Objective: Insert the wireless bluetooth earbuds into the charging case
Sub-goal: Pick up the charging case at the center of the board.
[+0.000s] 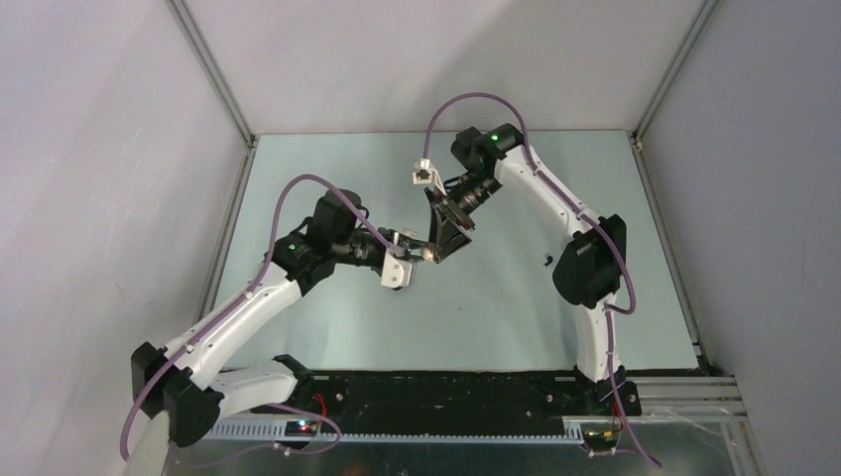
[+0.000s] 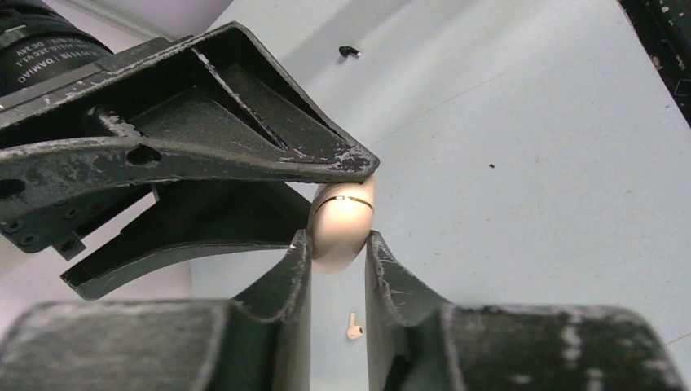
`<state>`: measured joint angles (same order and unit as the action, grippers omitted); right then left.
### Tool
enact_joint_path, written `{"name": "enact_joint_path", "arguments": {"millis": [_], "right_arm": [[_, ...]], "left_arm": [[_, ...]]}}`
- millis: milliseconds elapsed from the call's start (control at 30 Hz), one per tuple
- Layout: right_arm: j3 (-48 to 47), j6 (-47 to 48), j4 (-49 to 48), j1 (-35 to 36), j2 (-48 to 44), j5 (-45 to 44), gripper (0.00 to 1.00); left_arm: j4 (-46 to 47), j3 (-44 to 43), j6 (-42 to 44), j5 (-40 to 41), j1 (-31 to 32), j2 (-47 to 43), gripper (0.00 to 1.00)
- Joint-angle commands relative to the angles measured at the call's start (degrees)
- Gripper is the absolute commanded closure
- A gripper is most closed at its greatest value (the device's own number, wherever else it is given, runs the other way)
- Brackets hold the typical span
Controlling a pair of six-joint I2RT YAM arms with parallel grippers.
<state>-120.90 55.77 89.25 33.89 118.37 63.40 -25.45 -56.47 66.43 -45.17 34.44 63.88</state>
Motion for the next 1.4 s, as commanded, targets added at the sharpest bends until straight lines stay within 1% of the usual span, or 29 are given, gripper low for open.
{"name": "enact_joint_path", "arguments": {"millis": [0,33,67,100,133,167,200,233,267,300,367,400,500,533,567,600,633,667,700,733,767,800,867,967,1133,1200,1300,1367], "right_arm": [[-1.3,-0.5,1.4,0.6,-3.3,1.2,0.77],[-1.1,-0.8,0.9,0.6,-3.4,1.1,0.73],[-0.8,-1.9,0.4,0.5,-3.5,0.9,0.7],[-0.5,-2.8,-0.9,0.3,-3.5,0.7,0.62],[-0.2,-4.9,-1.8,0.2,-3.6,0.5,0.58],[-0.1,-5.7,-2.9,-0.3,-3.5,0.4,0.51],[-0.2,-7.0,-3.4,-0.5,-3.3,0.0,0.48],[-0.3,-7.7,-4.5,-1.0,-3.3,-0.3,0.41],[-0.3,-8.6,-4.9,-1.2,-3.3,-0.9,0.37],[-0.5,-9.0,-5.4,-1.5,-3.2,-1.3,0.3],[-0.6,-10.5,-6.7,-2.2,-3.4,-2.2,0.18],[-0.6,-10.9,-7.2,-2.9,-3.6,-2.8,0.16],[0.4,-13.7,-11.5,-4.8,-6.1,-4.8,0.16],[1.3,-14.4,-15.2,-5.8,-7.0,-5.4,0.18],[3.9,-15.8,-17.6,-6.1,-9.5,-7.0,0.18],[6.1,-16.5,-23.2,-6.4,-11.2,-8.1,0.2],[11.1,-16.9,-26.2,-6.4,-14.8,-10.1,0.23],[14.3,-16.8,-32.2,-6.0,-19.0,-11.1,0.26],[20.8,-16.6,-35.4,-5.6,-21.3,-12.8,0.26],[24.0,-16.4,-41.2,-4.5,-25.2,-14.0,0.27],[29.9,-15.4,-43.7,-3.7,-27.0,-16.3,0.27],[34.5,-14.8,-47.7,-2.1,-29.8,-17.4,0.27],[38.7,-12.1,-50.7,0.7,-31.8,-20.6,0.27],[39.6,-12.5,-51.7,4.3,-31.3,-24.4,0.28],[39.7,-19.8,-59.1,5.4,-29.7,-28.3,0.3],[39.7,-21.3,-61.7,5.3,-29.7,-29.6,0.32],[39.7,-22.7,-64.7,4.4,-29.8,-29.3,0.34],[39.7,-23.6,-65.9,3.6,-29.6,-27.1,0.34]], "left_arm": [[1.8,-1.4,0.6,0.4,0.6,0.4,0.85],[1.8,-1.4,0.4,0.4,0.6,0.4,0.89],[1.9,-1.4,-0.2,0.5,0.6,0.5,0.91],[1.9,-1.4,-0.6,0.7,0.6,0.5,0.95],[1.8,-1.5,-1.6,0.8,0.5,0.6,0.97],[1.9,-1.6,-2.1,1.3,0.6,0.6,0.99],[1.8,-1.6,-3.3,1.6,0.6,0.6,1.0],[1.9,-1.5,-3.8,2.4,0.5,0.5,1.0],[1.8,-1.5,-5.2,2.8,0.5,0.3,1.0],[1.8,-1.5,-5.9,3.5,0.5,0.1,1.0],[1.9,-1.4,-8.1,4.8,0.5,-0.3,1.0],[1.9,-1.3,-9.6,5.8,0.5,-0.6,1.0],[1.8,-1.2,-14.7,8.7,0.5,-0.8,1.0],[1.8,-1.3,-16.3,10.2,0.3,-0.7,1.0],[1.9,-1.6,-19.7,11.0,-0.1,0.0,1.0],[1.8,-1.7,-21.5,12.3,-0.4,0.5,1.0],[1.8,-2.3,-25.5,12.6,-1.1,1.4,1.0],[1.7,-3.0,-27.4,12.9,-1.8,1.9,1.0],[1.5,-3.5,-31.3,13.0,-2.2,3.0,1.0],[0.9,-4.6,-33.0,12.9,-2.8,3.6,1.0],[0.6,-5.2,-35.9,12.7,-3.2,4.6,1.0],[-0.2,-6.2,-36.9,12.4,-3.7,5.0,1.0],[-1.4,-7.4,-38.9,11.5,-4.4,6.2,1.0],[-2.4,-8.1,-38.9,10.1,-4.8,7.0,1.0],[-4.4,-8.9,-36.1,9.6,-4.8,7.0,1.0],[-5.3,-9.2,-35.6,9.5,-4.8,7.1,1.0],[-6.0,-9.5,-35.2,9.5,-4.9,7.1,1.0],[-6.0,-9.6,-35.0,9.3,-4.9,7.1,1.0]]}}
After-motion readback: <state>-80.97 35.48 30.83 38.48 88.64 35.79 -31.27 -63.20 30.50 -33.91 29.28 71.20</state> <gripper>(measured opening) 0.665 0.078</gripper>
